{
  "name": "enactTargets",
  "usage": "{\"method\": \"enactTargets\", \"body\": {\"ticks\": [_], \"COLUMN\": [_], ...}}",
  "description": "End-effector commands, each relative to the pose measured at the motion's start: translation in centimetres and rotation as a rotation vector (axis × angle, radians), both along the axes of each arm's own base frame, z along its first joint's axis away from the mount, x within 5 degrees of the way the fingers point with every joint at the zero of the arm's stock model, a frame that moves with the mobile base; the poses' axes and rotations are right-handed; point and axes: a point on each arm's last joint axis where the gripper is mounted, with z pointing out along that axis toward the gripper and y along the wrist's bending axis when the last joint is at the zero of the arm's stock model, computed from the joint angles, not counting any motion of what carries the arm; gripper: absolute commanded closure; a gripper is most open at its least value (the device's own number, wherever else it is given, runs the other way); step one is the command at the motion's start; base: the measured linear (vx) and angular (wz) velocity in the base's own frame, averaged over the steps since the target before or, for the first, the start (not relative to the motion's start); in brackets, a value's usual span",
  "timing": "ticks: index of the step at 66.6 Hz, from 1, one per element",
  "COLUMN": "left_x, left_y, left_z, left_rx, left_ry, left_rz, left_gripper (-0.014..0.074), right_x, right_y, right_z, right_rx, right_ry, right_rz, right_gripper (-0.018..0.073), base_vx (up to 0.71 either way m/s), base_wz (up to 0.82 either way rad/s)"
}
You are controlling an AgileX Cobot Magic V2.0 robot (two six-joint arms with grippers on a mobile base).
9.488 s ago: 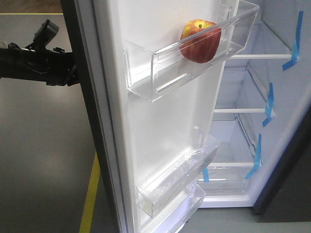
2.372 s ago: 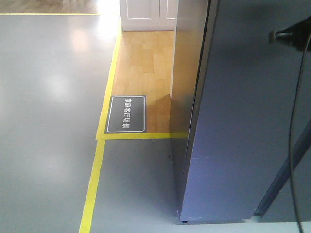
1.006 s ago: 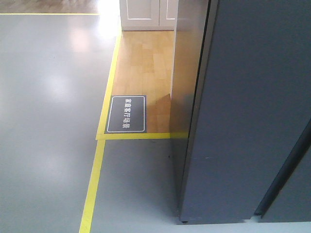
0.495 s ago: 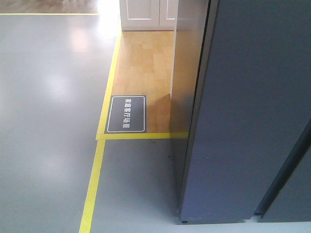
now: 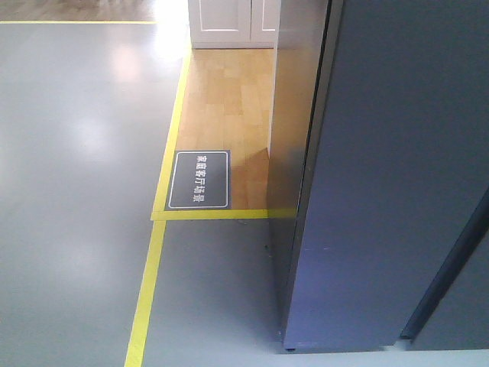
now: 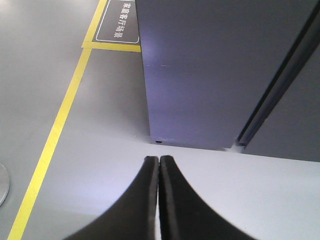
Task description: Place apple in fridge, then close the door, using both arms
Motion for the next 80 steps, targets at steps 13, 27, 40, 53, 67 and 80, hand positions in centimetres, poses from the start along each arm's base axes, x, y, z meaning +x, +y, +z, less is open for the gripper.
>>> {"method": "enactTargets", "body": {"ticks": [13,27,40,53,67,80], "left_x": [-2.3,-3.1,-2.8,-2.8,-2.9,-2.9], "left_y": [2.1,2.7,2.8,2.7,2.7,2.7], "left_z": [-3.9,-8.5,-11.6,-11.2,-10.9,-11.0], "left_rx": [-0.112,-0.118,-0.184,-0.163,-0.171,-0.17], "left_ry": [-0.258,-0.341,-0.464,-0.494,-0.52,-0.517], "left_rz": [0.231,0.309,0.318,0.308,0.307,0.307], "left_gripper": [0.0603,0.0603,0.0603,0.0603,0.0603,0.0603], "right_x": [0.4,0.4,0.5,0.5,0.5,0.5], "right_y": [0.0,0.0,0.0,0.0,0.0,0.0], "right_z": [1.0,1.0,1.0,1.0,1.0,1.0], "right_rx": [0.005,0.005,0.005,0.005,0.005,0.005], "right_ry": [-0.063,-0.063,-0.065,-0.066,-0.066,-0.066], "right_rz": [0.0,0.0,0.0,0.0,0.0,0.0], "right_gripper": [0.0562,0.0562,0.0562,0.0562,0.0562,0.0562], "base_vx": [0.0,0.0,0.0,0.0,0.0,0.0], "base_wz": [0.0,0.0,0.0,0.0,0.0,0.0]}}
